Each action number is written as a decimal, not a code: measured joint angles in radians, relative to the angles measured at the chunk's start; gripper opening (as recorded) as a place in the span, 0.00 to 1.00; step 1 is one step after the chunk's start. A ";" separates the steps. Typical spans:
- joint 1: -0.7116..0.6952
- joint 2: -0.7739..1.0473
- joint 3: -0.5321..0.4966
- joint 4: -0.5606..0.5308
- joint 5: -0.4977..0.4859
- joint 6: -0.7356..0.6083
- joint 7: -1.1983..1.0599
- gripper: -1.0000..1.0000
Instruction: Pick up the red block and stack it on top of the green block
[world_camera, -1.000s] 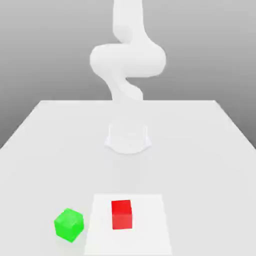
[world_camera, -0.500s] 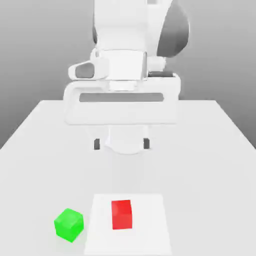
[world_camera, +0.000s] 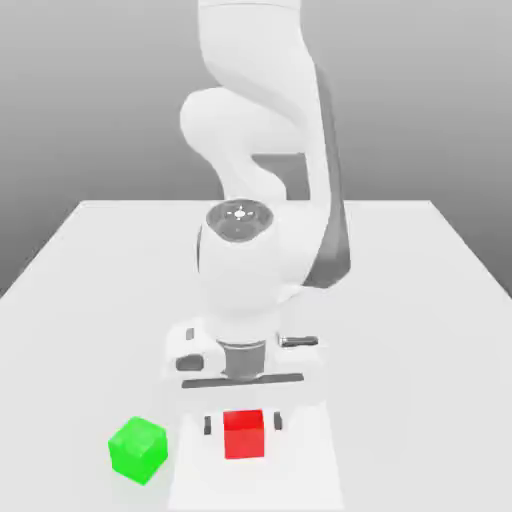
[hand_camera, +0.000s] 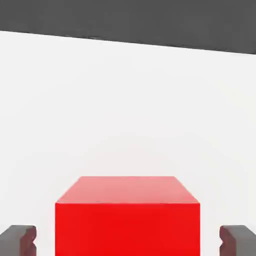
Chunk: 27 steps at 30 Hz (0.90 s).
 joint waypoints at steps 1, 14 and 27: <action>0.000 0.000 0.000 0.000 -0.001 0.000 0.001 0.00; -0.083 -0.216 -0.066 0.027 -0.022 -0.243 0.166 0.00; -0.200 -0.048 -0.089 0.118 0.037 -0.168 0.338 1.00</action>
